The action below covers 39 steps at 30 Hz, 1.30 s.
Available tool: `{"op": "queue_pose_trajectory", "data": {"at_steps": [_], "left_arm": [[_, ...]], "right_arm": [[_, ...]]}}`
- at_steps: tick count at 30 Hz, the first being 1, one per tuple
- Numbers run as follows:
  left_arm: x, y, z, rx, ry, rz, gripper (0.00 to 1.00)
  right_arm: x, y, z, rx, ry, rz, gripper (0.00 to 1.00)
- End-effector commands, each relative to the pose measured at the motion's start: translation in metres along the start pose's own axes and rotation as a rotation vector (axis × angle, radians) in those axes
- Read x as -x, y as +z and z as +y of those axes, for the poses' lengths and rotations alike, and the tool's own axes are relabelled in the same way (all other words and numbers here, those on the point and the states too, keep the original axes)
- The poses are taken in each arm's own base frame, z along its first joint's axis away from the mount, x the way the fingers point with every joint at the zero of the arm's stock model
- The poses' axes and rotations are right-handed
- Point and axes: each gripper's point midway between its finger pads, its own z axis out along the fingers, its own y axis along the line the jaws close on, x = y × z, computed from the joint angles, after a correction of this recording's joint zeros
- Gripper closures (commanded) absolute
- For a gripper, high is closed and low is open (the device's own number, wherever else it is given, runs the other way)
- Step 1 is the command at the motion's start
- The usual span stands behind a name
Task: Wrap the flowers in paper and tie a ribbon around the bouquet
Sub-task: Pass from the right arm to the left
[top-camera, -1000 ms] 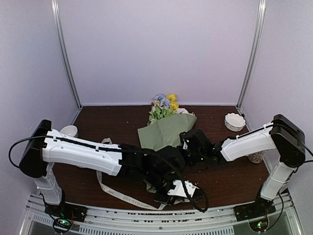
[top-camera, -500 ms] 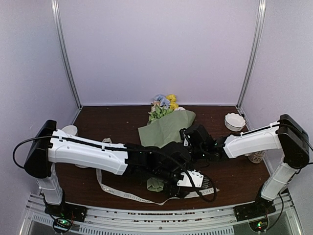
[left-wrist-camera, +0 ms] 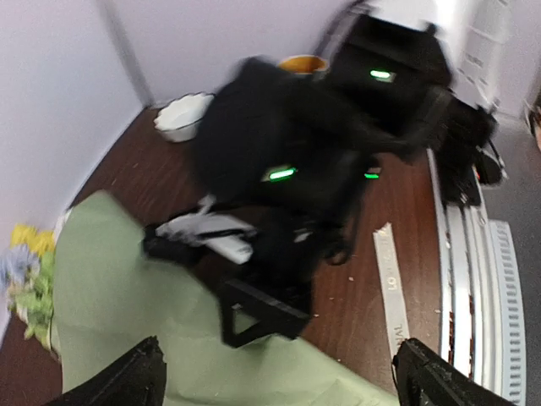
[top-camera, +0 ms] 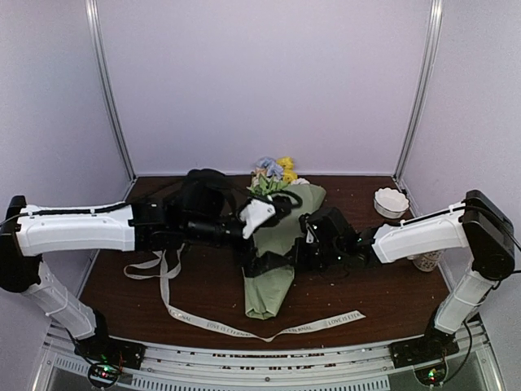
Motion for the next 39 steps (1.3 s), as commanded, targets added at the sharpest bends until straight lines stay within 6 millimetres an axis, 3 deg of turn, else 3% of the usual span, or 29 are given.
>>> {"op": "queue_pose_trajectory", "data": {"at_steps": [1, 3, 5, 8, 13, 21, 30, 37, 39], "left_arm": [[-0.057, -0.019, 0.074, 0.145, -0.480, 0.021, 0.02], [-0.093, -0.027, 0.097, 0.211, -0.620, 0.041, 0.02], [-0.129, -0.028, 0.109, 0.257, -0.726, 0.072, 0.03], [-0.173, -0.020, 0.119, 0.269, -0.868, 0.114, 0.13], [-0.209, -0.001, 0.114, 0.160, -1.096, 0.042, 0.28], [-0.218, 0.018, 0.103, 0.058, -1.212, -0.046, 0.28], [-0.232, 0.021, 0.101, 0.083, -1.275, -0.038, 0.37], [-0.233, -0.003, 0.109, 0.215, -1.250, -0.046, 0.42], [-0.225, -0.011, 0.113, 0.239, -1.224, -0.061, 0.41]], "right_arm": [[0.011, -0.007, 0.009, 0.035, -0.008, -0.037, 1.00], [0.012, -0.007, 0.009, 0.034, -0.009, -0.041, 1.00], [0.013, -0.008, 0.010, 0.033, -0.011, -0.046, 1.00], [0.013, -0.007, 0.008, 0.030, -0.007, -0.045, 1.00], [0.011, -0.005, 0.007, 0.026, -0.001, -0.039, 1.00], [0.011, -0.004, 0.006, 0.019, 0.000, -0.039, 1.00], [0.012, -0.005, 0.008, 0.019, -0.007, -0.039, 1.00], [0.012, -0.006, 0.005, 0.010, -0.013, -0.039, 1.00], [0.011, -0.005, 0.004, 0.007, -0.015, -0.036, 1.00]]}}
